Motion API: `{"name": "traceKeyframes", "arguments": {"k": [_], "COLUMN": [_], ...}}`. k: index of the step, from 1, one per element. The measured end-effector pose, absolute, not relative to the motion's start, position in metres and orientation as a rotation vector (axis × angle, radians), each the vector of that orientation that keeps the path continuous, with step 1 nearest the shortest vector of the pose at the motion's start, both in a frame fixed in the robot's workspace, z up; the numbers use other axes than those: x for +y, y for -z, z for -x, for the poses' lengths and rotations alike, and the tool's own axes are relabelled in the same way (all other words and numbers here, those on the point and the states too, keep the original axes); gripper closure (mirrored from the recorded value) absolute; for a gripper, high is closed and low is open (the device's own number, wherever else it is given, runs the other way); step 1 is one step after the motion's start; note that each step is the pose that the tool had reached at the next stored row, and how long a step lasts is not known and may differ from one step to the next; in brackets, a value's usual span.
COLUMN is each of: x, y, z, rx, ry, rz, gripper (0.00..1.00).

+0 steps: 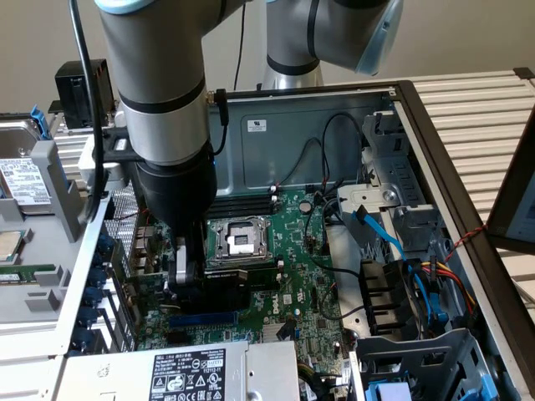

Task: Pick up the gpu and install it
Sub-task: 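Insert the gpu into the slot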

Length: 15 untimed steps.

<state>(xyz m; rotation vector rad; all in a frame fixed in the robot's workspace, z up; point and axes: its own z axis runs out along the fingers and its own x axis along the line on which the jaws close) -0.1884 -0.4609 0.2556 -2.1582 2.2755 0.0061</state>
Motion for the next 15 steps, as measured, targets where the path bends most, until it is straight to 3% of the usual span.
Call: {"name": "traceKeyframes", "arguments": {"k": [15], "x": [-0.4610], "y": [-0.2544], "z": [0.1880], "rx": [2.278], "ry": [-0.010], "rz": [2.160], "gripper": [0.73]}}
